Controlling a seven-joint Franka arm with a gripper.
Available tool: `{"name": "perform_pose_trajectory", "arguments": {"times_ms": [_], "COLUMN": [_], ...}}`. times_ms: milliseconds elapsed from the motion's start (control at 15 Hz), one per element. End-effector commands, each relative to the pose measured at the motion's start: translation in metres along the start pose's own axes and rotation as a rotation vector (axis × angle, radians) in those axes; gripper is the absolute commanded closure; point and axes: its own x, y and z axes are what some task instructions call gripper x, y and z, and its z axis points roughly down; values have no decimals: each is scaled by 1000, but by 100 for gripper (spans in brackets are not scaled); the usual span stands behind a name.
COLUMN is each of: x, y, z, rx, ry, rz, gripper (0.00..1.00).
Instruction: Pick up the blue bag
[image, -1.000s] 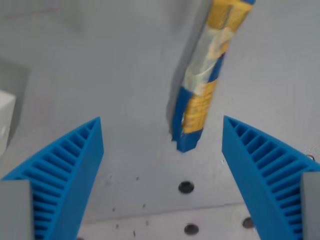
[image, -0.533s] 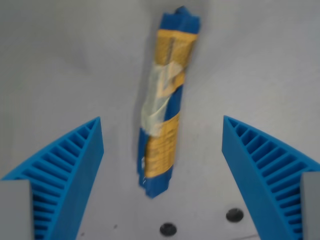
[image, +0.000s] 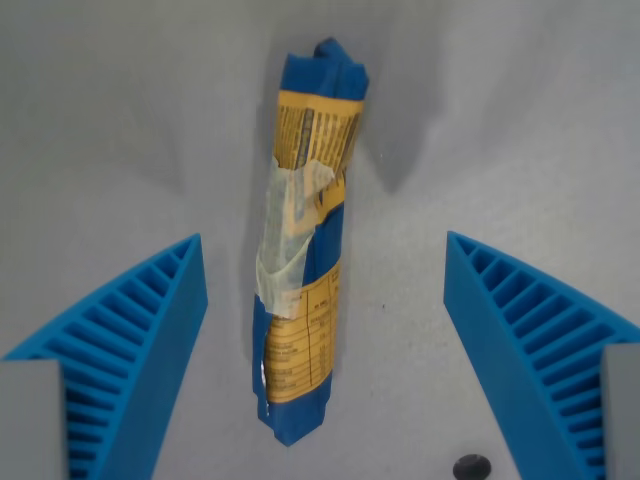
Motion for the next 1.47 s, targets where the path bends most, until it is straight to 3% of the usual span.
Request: {"name": "perform_pose_trajectory", "arguments": {"times_ms": [67,200,267,1467], "x": [4,0,-2,-2], "y": [1,-1,-2,-2], "z": [17,28,33,33], "rx": [37,40,42,42], "ry": [46,49,48,48], "rz": [22,19,18,18], "gripper": [0,0,100,100]}}
